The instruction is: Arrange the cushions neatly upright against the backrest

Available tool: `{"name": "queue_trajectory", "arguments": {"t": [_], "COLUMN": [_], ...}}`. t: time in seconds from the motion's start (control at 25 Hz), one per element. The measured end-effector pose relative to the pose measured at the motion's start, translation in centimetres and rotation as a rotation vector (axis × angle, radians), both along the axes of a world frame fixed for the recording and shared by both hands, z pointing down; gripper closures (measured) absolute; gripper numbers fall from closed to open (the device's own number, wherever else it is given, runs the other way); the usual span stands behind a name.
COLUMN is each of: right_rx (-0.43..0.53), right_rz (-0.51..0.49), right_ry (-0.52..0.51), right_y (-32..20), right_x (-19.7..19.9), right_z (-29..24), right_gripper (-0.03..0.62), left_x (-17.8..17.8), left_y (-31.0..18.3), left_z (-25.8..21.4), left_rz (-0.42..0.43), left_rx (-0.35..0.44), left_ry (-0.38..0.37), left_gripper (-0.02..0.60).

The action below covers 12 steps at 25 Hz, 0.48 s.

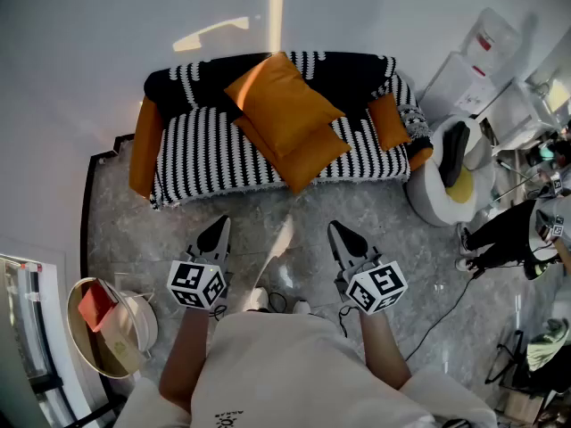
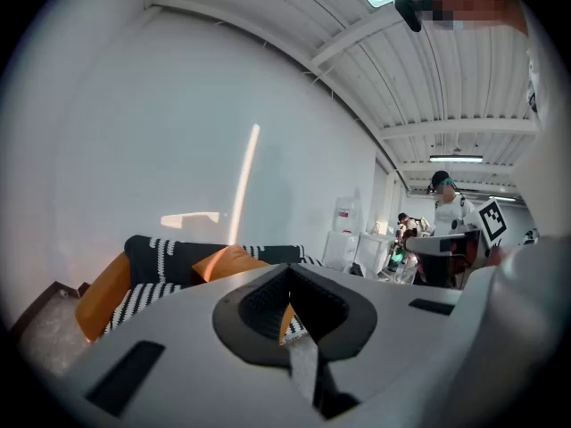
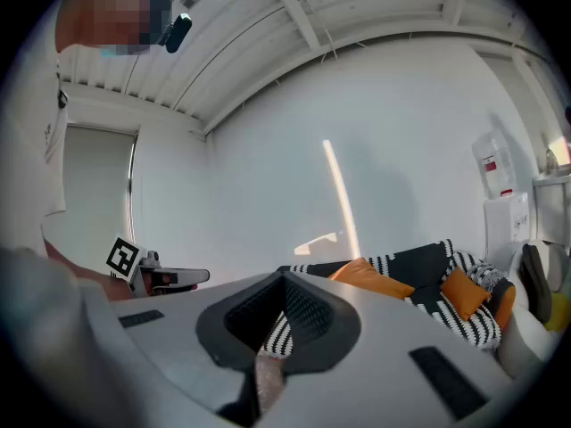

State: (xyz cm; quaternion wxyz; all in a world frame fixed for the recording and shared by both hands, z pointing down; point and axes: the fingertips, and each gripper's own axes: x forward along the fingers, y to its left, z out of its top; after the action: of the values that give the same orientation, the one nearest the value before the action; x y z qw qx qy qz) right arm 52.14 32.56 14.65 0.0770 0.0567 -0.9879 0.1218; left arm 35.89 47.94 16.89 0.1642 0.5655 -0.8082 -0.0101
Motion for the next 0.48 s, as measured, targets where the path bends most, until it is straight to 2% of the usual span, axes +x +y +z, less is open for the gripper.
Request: {"name": "queue_trajectory", "arguments": {"t": [0.32,0.48], "right_rx": [0.000,-0.010], "right_rz": [0.017,0.036], "right_ry": [0.022,-0.002], "right_y": [2.0,3.1], "right_x": [-1.6,-2.9], "right_z": [0.3,0.0], "right_gripper": [0.572,0.571], "left_x": [-2.4,-4.1], "left_y": [2.7,3.9], "left_z": [0.6,0.8], "left_rz": [-0.009,0.008], "left_rx": [0.011,0.024], "left_ry": [0.026,0.032], "left_gripper": [0.563,0.563]}}
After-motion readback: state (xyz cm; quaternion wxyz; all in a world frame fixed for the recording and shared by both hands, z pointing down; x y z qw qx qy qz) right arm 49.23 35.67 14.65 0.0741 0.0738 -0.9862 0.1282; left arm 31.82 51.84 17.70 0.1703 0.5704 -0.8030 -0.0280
